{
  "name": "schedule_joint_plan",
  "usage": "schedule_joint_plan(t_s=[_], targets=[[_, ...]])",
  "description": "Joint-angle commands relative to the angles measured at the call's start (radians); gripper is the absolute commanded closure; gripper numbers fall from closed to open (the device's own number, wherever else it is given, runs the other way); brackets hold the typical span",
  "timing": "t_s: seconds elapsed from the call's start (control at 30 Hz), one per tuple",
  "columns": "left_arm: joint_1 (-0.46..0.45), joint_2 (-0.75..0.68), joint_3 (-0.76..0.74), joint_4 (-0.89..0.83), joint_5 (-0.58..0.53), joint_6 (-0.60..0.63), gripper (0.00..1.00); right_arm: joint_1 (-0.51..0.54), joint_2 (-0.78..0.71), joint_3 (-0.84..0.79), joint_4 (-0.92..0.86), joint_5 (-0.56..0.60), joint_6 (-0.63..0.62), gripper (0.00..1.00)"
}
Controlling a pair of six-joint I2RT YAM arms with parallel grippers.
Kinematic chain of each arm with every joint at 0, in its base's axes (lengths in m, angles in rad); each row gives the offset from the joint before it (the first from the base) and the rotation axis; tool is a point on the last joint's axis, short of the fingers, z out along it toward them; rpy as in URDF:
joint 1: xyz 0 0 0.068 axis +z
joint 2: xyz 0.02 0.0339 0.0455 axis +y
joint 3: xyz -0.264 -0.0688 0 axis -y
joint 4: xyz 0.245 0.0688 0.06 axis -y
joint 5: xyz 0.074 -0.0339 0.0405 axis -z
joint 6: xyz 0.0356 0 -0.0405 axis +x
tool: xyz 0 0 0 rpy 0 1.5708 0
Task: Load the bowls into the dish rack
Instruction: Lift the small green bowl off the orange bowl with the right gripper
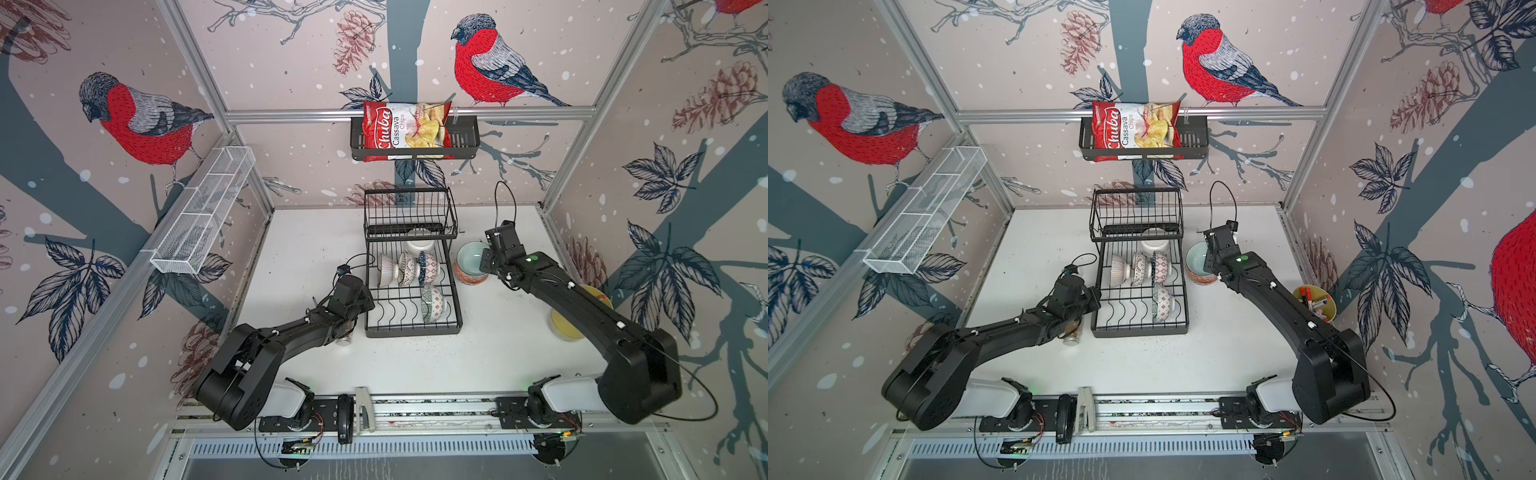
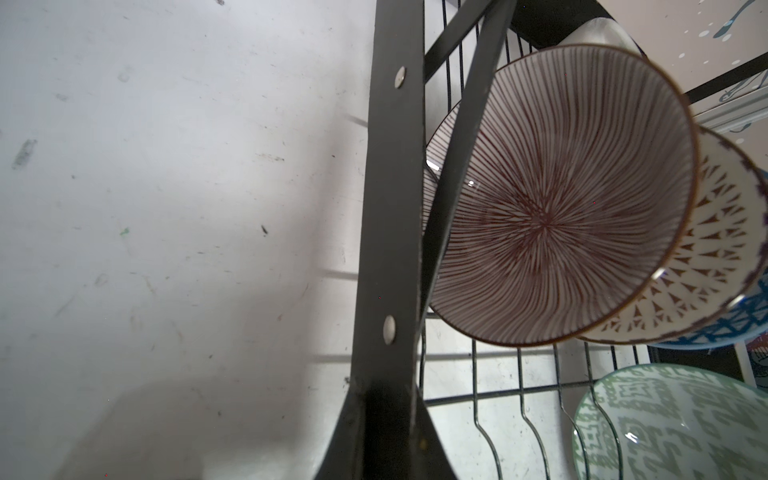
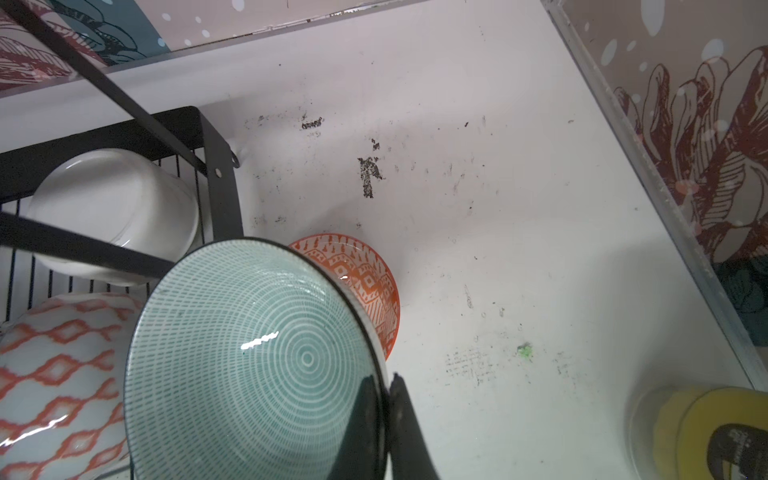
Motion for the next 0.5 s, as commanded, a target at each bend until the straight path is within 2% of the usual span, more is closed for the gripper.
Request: schedule_joint_plan(t_s=[0.0, 0.47], targets=[[-0.001, 0.008, 0.003, 0.018, 0.115, -0.148, 1.0, 0.032, -0.03, 0.012, -0.005, 0.071, 0.014, 1.0], [-0.003, 0.017, 0.011, 0.017, 0.123, -0.143, 1.0, 0.18, -0.083, 0.032, -0.067, 0.129, 0.037, 1.0]])
